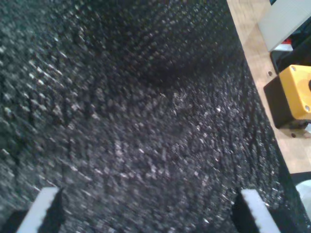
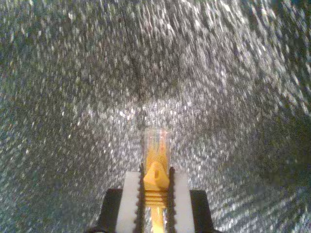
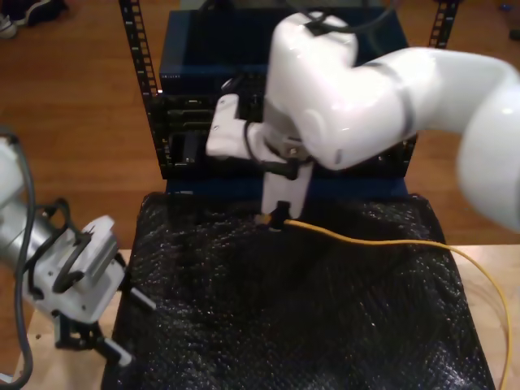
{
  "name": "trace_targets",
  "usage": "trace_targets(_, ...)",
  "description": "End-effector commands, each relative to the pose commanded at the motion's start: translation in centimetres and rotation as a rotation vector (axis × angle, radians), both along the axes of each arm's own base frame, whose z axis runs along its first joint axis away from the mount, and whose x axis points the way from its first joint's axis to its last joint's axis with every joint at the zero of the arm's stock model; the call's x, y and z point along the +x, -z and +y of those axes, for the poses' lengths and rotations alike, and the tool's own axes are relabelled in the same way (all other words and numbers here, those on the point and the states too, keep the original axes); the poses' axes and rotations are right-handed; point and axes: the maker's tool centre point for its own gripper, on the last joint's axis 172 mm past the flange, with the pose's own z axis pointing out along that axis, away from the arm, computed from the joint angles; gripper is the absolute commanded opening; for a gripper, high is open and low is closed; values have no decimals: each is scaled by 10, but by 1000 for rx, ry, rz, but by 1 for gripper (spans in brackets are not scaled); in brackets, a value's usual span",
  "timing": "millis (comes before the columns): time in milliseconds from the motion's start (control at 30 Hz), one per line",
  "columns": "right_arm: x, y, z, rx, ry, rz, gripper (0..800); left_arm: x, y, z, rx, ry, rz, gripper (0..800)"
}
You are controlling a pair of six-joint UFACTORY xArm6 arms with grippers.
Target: Grab the cable and plug it in
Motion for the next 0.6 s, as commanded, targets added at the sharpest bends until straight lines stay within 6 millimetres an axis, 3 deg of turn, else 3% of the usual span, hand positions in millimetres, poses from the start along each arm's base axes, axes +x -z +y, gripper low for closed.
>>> trace_targets(200, -12, -20, -30, 21, 31, -2, 13, 25, -46, -50, -84, -23, -13, 799)
trace_targets(467, -30, -47, -60, 111, 55, 24, 13, 45, -75, -80, -154, -24, -66, 799)
trace_targets(600, -40, -57, -66, 166, 49, 49, 13, 56, -94, -96, -208, -38, -95, 799)
